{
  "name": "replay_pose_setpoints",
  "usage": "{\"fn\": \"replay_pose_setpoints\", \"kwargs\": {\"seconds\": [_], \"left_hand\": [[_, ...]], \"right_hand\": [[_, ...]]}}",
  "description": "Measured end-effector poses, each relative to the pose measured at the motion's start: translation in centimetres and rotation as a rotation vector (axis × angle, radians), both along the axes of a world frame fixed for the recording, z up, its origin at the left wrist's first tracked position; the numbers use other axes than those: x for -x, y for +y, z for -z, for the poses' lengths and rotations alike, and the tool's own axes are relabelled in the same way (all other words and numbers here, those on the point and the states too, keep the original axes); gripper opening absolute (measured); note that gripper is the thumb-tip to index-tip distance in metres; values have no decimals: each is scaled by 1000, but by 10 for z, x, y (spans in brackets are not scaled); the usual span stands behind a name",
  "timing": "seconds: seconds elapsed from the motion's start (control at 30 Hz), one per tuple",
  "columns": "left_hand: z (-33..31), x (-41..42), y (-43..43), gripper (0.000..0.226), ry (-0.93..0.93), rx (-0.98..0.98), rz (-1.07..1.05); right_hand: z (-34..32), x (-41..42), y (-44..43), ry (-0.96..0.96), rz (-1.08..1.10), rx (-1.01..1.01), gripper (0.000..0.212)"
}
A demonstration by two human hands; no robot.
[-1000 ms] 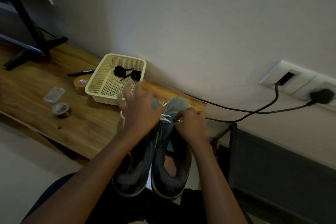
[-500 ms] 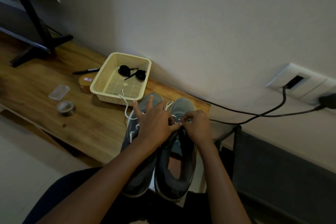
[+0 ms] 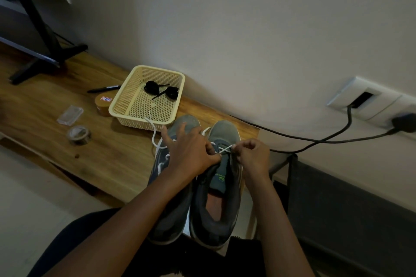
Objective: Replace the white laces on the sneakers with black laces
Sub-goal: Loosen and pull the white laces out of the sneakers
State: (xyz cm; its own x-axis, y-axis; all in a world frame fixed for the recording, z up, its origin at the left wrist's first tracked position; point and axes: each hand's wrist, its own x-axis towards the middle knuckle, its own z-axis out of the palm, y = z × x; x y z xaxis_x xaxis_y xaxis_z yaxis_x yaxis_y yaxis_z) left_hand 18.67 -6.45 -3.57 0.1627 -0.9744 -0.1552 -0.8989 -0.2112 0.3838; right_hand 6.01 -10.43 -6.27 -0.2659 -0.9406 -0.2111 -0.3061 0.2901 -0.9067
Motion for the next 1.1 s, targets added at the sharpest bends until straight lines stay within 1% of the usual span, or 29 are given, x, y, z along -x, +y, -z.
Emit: {"fn": "replay_pose_setpoints", "kwargs": {"seconds": [0.03, 0.07, 0.1, 0.13, 0.17, 0.23, 0.27, 0.4, 0.53, 0.63, 0.73, 0.8, 0.83, 0.9, 0.97, 1.03, 1.1], "left_hand": [[0, 1, 1, 23, 0, 12, 0], [0, 2, 1, 24, -2, 20, 4], [1, 2, 2, 27, -7, 23, 13], [0, 2, 2, 30, -19, 22, 26], [0, 2, 3, 34, -41, 19, 45], [1, 3, 5, 38, -98, 30, 74], [2, 5, 6, 39, -123, 49, 78], [4, 12, 10, 47, -226, 146, 75], [-1, 17, 13, 36, -240, 168, 74], [-4, 18, 15, 29, -222, 161, 64], [-4, 18, 14, 28, -212, 157, 50], [-4, 19, 14, 26, -216, 165, 48], [-4, 20, 15, 26, -225, 169, 48], [-3, 21, 15, 28, -235, 180, 49], [-3, 21, 15, 28, -239, 197, 44], [-4, 21, 14, 29, -241, 200, 39], [-4, 21, 12, 28, -245, 191, 42]], "right_hand": [[-4, -1, 2, 109, -65, 50, 19], [-8, -2, 5, 260, -145, 105, 15], [-14, -2, 8, 437, -224, 136, 15], [-18, -2, 11, 603, -291, 139, 20], [-22, -3, 13, 737, -347, 132, 23], [-27, -5, 18, 909, -434, 117, 24], [-27, -6, 19, 946, -463, 108, 24], [-24, -7, 19, 972, -469, 127, 21], [-17, -6, 17, 932, -429, 157, 18], [-13, -3, 13, 810, -294, 126, 17], [-14, 7, 8, 573, -79, 53, 9], [-14, 14, 8, 531, -64, 38, 5], [-14, 14, 9, 539, -92, 46, 5], [-17, 12, 12, 576, -175, 81, 14], [-20, 7, 16, 665, -272, 122, 22], [-23, 2, 19, 771, -366, 129, 23], [-23, -1, 20, 839, -433, 94, 22]]}}
